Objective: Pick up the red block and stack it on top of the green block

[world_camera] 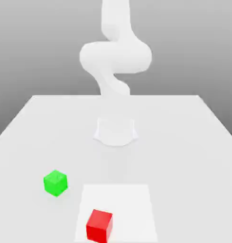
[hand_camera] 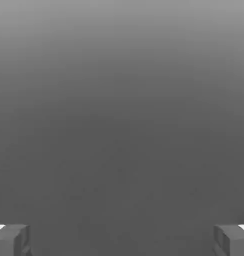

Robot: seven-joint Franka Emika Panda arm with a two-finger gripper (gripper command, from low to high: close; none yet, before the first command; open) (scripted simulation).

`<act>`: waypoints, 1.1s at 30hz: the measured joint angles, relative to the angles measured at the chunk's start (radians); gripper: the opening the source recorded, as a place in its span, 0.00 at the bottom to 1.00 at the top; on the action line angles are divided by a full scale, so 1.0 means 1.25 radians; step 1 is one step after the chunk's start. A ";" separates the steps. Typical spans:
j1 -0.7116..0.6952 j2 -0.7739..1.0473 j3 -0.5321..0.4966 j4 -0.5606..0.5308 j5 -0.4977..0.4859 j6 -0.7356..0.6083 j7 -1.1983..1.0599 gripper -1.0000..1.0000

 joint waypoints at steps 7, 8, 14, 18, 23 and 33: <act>-0.025 0.208 0.008 -0.036 -0.010 0.079 0.046 0.50; -0.029 0.237 0.009 -0.041 -0.011 0.090 0.052 0.50; -0.043 0.411 0.009 -0.071 -0.018 0.156 0.089 0.50; -0.050 0.527 0.005 -0.091 -0.018 0.200 0.110 0.50; -0.058 0.672 0.002 -0.116 -0.008 0.255 0.129 0.50; -0.059 0.868 0.000 -0.106 -0.002 0.393 0.137 0.00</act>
